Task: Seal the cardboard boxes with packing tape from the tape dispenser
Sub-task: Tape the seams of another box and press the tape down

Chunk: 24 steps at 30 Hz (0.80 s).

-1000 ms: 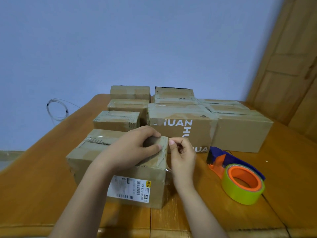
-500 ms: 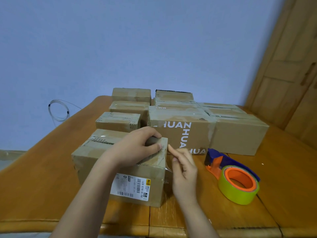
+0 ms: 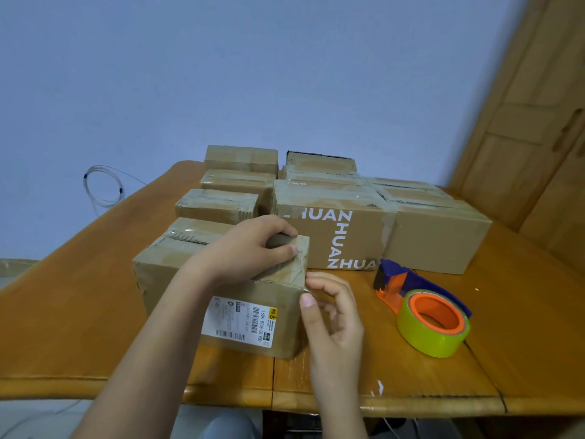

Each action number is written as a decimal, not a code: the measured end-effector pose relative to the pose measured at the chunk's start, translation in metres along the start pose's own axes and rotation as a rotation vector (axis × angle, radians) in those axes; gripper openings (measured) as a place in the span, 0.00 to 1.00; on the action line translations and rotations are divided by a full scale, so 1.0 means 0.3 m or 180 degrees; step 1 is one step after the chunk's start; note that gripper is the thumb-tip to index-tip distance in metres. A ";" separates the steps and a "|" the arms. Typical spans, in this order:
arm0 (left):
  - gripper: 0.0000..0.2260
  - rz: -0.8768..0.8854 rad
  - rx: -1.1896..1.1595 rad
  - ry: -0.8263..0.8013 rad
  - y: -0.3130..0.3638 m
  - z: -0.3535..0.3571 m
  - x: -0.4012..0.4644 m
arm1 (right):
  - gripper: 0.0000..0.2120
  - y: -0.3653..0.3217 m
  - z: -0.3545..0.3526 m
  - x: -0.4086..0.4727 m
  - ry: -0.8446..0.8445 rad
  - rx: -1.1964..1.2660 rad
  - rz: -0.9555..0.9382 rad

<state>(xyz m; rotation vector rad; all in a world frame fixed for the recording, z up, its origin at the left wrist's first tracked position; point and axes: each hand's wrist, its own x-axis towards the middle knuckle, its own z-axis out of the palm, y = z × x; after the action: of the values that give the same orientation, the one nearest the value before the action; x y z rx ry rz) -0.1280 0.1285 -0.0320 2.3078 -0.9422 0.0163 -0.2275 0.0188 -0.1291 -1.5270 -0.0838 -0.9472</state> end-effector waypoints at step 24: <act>0.15 0.0155 0.0402 -0.0160 -0.010 0.002 0.019 | 0.24 0.085 -0.003 0.082 -0.0145 0.0837 0.0343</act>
<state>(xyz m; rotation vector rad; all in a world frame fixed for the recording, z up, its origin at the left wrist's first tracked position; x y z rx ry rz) -0.1220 0.1261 -0.0326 2.4102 -1.0501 0.0394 -0.1974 0.0010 -0.1347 -1.2969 -0.1513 -0.7830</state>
